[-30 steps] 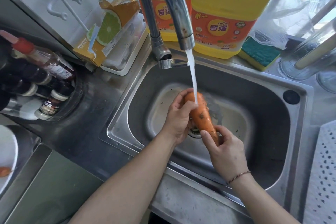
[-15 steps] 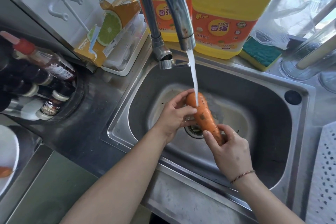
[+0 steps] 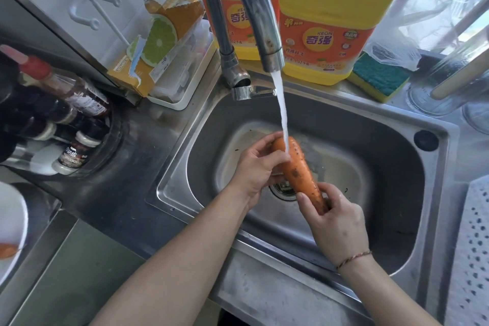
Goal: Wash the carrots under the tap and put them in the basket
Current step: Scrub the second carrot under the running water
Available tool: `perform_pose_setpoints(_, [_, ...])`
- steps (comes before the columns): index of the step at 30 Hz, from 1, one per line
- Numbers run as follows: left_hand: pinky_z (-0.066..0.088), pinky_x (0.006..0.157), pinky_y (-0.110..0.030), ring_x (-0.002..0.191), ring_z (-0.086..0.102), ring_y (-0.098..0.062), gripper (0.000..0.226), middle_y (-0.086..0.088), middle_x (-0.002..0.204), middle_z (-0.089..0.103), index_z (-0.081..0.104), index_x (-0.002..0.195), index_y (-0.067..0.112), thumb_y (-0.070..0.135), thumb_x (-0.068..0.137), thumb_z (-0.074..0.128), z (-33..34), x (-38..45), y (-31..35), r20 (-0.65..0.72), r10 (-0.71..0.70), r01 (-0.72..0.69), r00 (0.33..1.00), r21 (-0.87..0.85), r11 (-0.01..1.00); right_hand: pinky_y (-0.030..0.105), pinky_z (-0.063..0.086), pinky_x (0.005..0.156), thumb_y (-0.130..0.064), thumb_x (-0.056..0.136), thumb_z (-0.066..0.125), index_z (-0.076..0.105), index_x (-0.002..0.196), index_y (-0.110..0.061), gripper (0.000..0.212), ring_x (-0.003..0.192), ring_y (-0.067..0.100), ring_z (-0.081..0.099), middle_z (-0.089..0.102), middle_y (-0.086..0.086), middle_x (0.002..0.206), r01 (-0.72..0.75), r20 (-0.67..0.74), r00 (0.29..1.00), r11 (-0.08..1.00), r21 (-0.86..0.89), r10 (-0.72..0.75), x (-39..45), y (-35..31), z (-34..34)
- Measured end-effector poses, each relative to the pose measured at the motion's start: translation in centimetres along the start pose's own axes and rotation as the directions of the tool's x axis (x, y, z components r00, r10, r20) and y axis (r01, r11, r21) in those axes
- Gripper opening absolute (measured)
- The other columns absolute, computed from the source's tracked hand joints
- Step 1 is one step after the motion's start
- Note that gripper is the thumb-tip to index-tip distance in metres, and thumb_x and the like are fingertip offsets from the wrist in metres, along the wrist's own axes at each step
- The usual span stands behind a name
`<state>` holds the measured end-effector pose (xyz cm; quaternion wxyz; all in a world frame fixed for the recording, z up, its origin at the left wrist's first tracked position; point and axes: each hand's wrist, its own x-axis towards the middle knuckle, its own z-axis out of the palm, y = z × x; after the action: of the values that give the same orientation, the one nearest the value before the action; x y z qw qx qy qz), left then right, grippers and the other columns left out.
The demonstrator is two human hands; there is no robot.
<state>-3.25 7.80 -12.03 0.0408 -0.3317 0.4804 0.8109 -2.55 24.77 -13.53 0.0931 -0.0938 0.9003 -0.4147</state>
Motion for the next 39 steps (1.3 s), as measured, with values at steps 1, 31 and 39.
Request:
perform_pose_setpoints(1, [0.057,0.062,-0.03,0.084,0.066,-0.023,0.04,-0.008,0.112,0.062,0.068,0.12,0.025,0.002,0.087,0.065,0.1,0.0,0.0,-0.017,-0.015,0.015,1.0,-0.013,1.0,0.041,0.055,0.06,-0.044,0.078,0.073,0.07,0.102,-0.015,0.037,0.057,0.027,0.063,0.065,0.002,0.063,0.002,0.003,1.0,1.0,-0.012,-0.002,0.0,0.0,0.0])
perform_pose_setpoints(31, [0.057,0.061,-0.028,0.094,0.06,-0.024,0.04,-0.005,0.108,0.062,0.065,0.103,0.029,-0.006,0.084,0.062,1.3,-0.2,-0.7,-0.136,-0.026,0.013,0.99,-0.098,0.995,0.038,0.052,0.046,-0.037,0.074,0.081,0.07,0.096,-0.015,0.034,0.048,0.036,0.061,0.064,0.008,0.055,0.123,-0.05,0.99,0.971,-0.205,-0.136,0.1,0.6,0.5])
perform_pose_setpoints(39, [0.054,0.057,-0.027,0.085,0.062,-0.024,0.027,-0.003,0.099,0.067,0.067,0.099,0.027,0.003,0.088,0.062,1.6,-0.1,-0.7,-0.22,-0.091,0.052,0.971,-0.177,0.983,0.03,0.043,0.038,-0.038,0.066,0.087,0.069,0.09,-0.016,0.037,0.038,0.034,0.056,0.059,0.006,0.048,0.187,-0.058,0.972,0.899,-0.396,-0.228,0.3,0.4,0.6])
